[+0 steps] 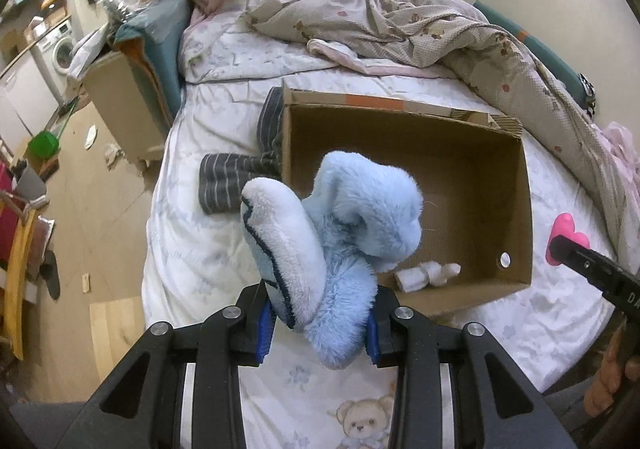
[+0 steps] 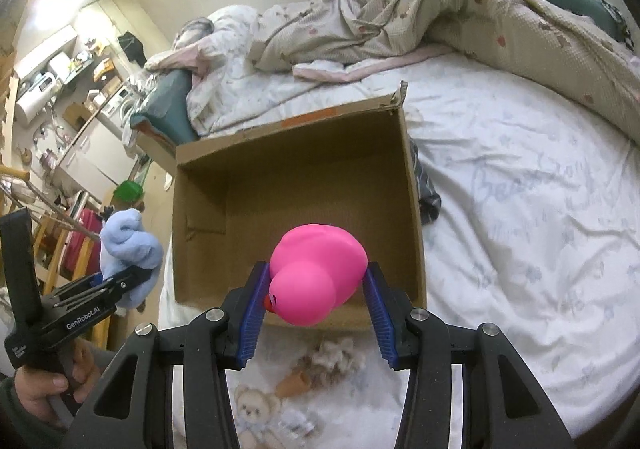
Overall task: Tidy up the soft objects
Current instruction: 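Carry the slipper and pink duck into the box and release both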
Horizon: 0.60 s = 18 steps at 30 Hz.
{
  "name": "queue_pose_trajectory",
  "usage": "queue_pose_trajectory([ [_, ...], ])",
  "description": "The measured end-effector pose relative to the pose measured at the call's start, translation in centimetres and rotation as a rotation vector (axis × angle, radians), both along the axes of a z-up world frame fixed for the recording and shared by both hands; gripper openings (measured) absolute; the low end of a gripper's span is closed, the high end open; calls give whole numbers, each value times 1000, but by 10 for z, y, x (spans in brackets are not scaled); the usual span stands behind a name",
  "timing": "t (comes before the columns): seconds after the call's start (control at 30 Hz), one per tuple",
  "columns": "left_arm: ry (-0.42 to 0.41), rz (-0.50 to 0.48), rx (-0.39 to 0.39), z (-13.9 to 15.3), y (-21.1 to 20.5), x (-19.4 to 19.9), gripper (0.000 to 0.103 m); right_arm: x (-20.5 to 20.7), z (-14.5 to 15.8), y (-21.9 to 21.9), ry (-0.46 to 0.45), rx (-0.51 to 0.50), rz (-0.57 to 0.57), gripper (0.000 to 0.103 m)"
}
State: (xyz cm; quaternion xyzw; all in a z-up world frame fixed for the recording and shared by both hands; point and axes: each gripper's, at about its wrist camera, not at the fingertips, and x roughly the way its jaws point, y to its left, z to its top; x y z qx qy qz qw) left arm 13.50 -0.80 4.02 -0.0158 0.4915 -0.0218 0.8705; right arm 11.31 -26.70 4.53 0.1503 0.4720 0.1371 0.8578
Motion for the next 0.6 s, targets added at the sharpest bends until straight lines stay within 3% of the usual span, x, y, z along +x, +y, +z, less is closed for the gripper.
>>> queue_pose_trajectory([
  [0.2,-7,-51,9,-14,-16,21,32,8,-26,-6,32,19,-32,50],
  [0.6,60,-108,-58,-67,-30,41,33,27,-57,2,113,-29,-36,50],
])
